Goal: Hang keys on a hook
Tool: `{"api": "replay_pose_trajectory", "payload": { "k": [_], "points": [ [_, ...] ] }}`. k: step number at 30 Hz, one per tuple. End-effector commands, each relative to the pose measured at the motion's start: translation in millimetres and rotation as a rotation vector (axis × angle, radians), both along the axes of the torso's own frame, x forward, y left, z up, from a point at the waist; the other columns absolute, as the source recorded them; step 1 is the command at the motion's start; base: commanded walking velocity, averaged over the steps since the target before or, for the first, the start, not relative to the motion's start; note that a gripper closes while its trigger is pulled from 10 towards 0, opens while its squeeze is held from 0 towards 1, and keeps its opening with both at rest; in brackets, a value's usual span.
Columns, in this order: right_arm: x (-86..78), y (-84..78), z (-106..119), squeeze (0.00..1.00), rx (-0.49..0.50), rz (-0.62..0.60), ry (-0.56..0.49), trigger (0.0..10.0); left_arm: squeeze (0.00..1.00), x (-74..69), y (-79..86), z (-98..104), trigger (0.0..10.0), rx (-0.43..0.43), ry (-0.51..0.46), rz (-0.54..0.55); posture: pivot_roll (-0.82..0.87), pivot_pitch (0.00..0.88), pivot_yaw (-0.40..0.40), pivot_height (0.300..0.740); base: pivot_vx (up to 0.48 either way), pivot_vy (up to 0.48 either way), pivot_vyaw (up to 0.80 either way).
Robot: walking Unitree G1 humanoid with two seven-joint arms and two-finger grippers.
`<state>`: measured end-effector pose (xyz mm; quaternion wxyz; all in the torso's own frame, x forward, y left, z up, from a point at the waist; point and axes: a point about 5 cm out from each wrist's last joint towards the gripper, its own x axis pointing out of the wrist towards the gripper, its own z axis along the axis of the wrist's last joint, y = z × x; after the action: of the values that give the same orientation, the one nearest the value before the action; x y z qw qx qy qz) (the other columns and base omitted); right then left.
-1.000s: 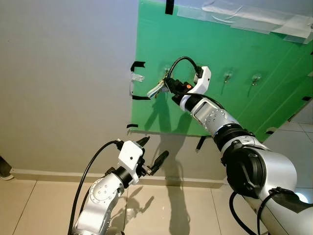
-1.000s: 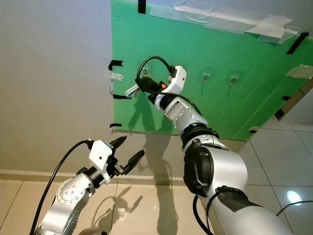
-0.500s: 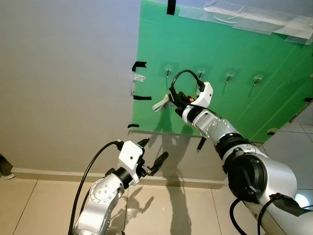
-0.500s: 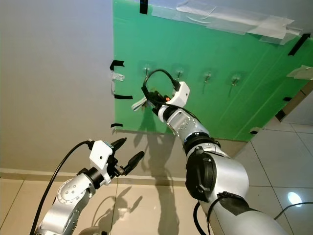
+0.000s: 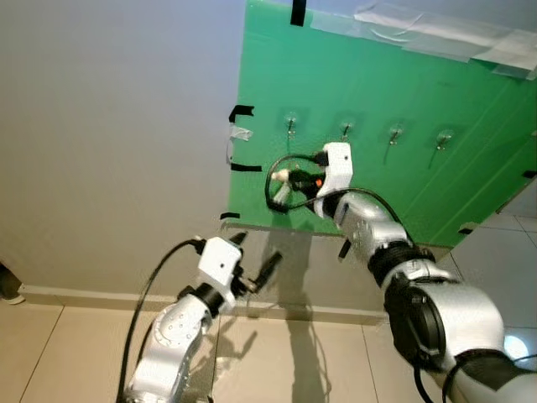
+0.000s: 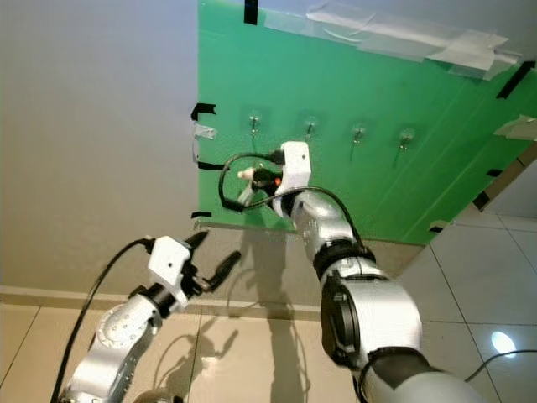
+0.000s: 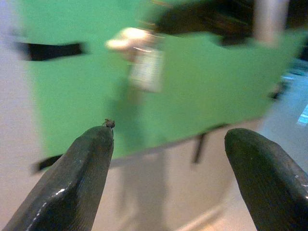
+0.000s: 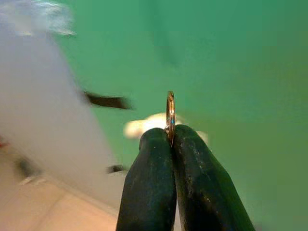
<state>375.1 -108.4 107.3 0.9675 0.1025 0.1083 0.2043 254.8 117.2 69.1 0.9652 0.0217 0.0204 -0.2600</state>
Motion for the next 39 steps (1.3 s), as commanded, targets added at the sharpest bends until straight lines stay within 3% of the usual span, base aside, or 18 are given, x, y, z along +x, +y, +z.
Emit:
{"api": "replay_pose_trajectory", "payload": {
  "k": [1,5,7,8,11,14,18,19,21,25,26,27,29,31,32,34,37,39],
  "points": [
    [-1.7,-24.4,2,0.0,-0.038,-0.103,-0.085,0.0,0.0,3.4,4.7,1,10.0,0.022,0.002,0.033,0.19,0.0,-0.128,0.74,0.0,0.0,0.0],
    [-22.2,-37.4,-14,0.0,-0.08,-0.163,-0.157,0.0,0.0,7.2,14.0,7,10.0,0.055,-0.009,0.055,0.15,0.0,-0.071,0.74,0.0,0.0,0.0],
    [-41.2,-42.1,-25,0.0,-0.094,-0.201,-0.183,0.0,0.0,9.1,18.2,13,10.0,0.058,-0.015,0.054,0.14,0.0,-0.054,0.74,0.0,0.0,0.0],
    [-57.4,-43.9,-37,0.0,-0.094,-0.231,-0.175,0.0,0.0,11.6,20.8,18,10.0,0.06,-0.018,0.051,0.13,0.0,-0.027,0.74,0.0,0.0,0.0],
    [-74.6,-41.6,-54,0.0,-0.082,-0.295,-0.14,0.0,0.0,22.7,28.2,22,10.0,0.049,-0.005,0.079,0.11,0.0,0.038,0.74,0.0,0.0,0.0],
    [-87.2,-34.7,-58,0.0,-0.1,-0.3,-0.149,0.0,0.0,35.9,33.0,26,10.0,-0.005,0.016,0.163,0.09,0.0,0.048,0.74,0.0,0.0,0.0],
    [-100.7,-36.2,-59,0.0,-0.102,-0.325,-0.146,0.0,0.0,40.6,35.4,30,10.0,-0.023,0.008,0.254,0.09,0.0,0.026,0.74,0.0,0.0,0.0],
    [-115.0,-44.2,-56,0.0,-0.133,-0.354,-0.172,0.0,0.0,33.1,39.9,31,10.0,-0.01,-0.014,0.306,0.09,0.0,0.014,0.74,0.0,0.0,0.0],
    [-120.4,-48.0,-54,0.0,-0.149,-0.367,-0.184,0.0,0.0,29.6,42.2,32,10.0,0.002,-0.026,0.325,0.08,0.0,0.011,0.74,0.0,0.0,0.0],
    [-158.3,-63.1,-35,0.0,-0.247,-0.371,-0.233,0.0,0.0,-6.5,63.8,46,10.0,0.058,-0.081,0.361,0.08,0.0,-0.026,0.74,0.0,0.0,0.0],
    [-178.4,-67.4,-31,0.0,-0.282,-0.369,-0.222,0.0,0.0,-23.0,68.2,48,10.0,0.082,-0.065,0.359,0.09,0.0,-0.038,0.74,0.0,0.0,0.0],
    [-178.4,-67.4,-31,0.0,-0.282,-0.369,-0.222,0.0,0.0,-23.0,68.2,48,10.0,0.082,-0.065,0.359,0.09,0.0,-0.038,0.74,0.0,0.0,0.0],
    [-203.8,-78.9,-31,0.0,-0.323,-0.411,-0.184,0.0,0.0,-47.6,71.8,48,10.0,0.104,-0.033,0.343,0.09,0.0,-0.053,0.74,0.0,0.0,0.0],
    [-210.0,-81.0,-33,0.0,-0.334,-0.42,-0.167,0.0,0.0,-52.2,71.7,47,10.0,0.112,-0.022,0.337,0.09,0.0,-0.053,0.74,0.0,0.0,0.0],
    [-222.8,-79.8,-37,0.0,-0.373,-0.401,-0.164,0.0,0.0,-57.3,71.9,46,10.0,0.1,0.003,0.36,0.1,0.0,-0.057,0.74,0.0,0.0,0.0],
    [-224.8,-76.3,-39,0.0,-0.379,-0.389,-0.165,0.0,0.0,-54.5,70.5,46,10.0,0.084,0.004,0.369,0.1,0.0,-0.062,0.74,0.0,0.0,0.0],
    [-209.3,-51.6,-48,0.0,-0.365,-0.366,-0.179,0.0,0.0,-37.1,60.6,55,10.0,0.051,-0.077,0.372,0.1,0.0,-0.062,0.74,0.0,0.0,0.0],
    [-204.6,-48.4,-47,0.0,-0.365,-0.367,-0.194,0.0,0.0,-33.8,60.2,59,10.0,0.061,-0.096,0.388,0.1,0.0,-0.061,0.74,0.461,0.0,0.0]
  ]
}}
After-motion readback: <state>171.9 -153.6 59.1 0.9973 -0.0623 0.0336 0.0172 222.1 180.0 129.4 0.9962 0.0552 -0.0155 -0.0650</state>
